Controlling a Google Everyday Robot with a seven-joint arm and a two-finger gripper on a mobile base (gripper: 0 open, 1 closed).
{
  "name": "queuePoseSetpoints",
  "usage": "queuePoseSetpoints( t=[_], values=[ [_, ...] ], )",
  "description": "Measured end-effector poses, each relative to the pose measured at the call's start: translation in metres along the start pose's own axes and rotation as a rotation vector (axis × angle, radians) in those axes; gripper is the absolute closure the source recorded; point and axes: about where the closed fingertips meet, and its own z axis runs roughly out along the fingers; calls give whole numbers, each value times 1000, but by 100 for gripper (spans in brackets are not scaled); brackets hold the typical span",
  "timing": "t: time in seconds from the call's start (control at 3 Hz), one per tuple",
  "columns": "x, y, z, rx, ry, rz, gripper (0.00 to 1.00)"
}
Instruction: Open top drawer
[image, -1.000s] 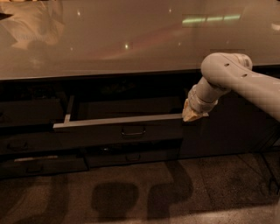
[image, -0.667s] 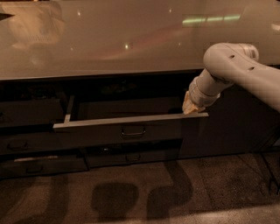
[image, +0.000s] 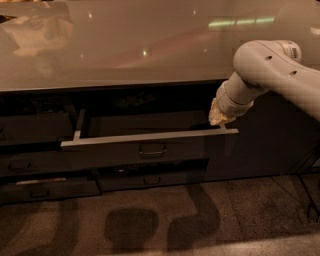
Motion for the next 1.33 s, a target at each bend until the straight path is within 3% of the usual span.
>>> queuePoseSetpoints(
  t=[0.33,0.67,1.33],
  values=[
    [-1,-1,2,-6,-82,-14,100],
    [-4,-2,2,-15,-277,-46,100],
    [-10,-8,-2,-2,-309,-68,100]
  ],
)
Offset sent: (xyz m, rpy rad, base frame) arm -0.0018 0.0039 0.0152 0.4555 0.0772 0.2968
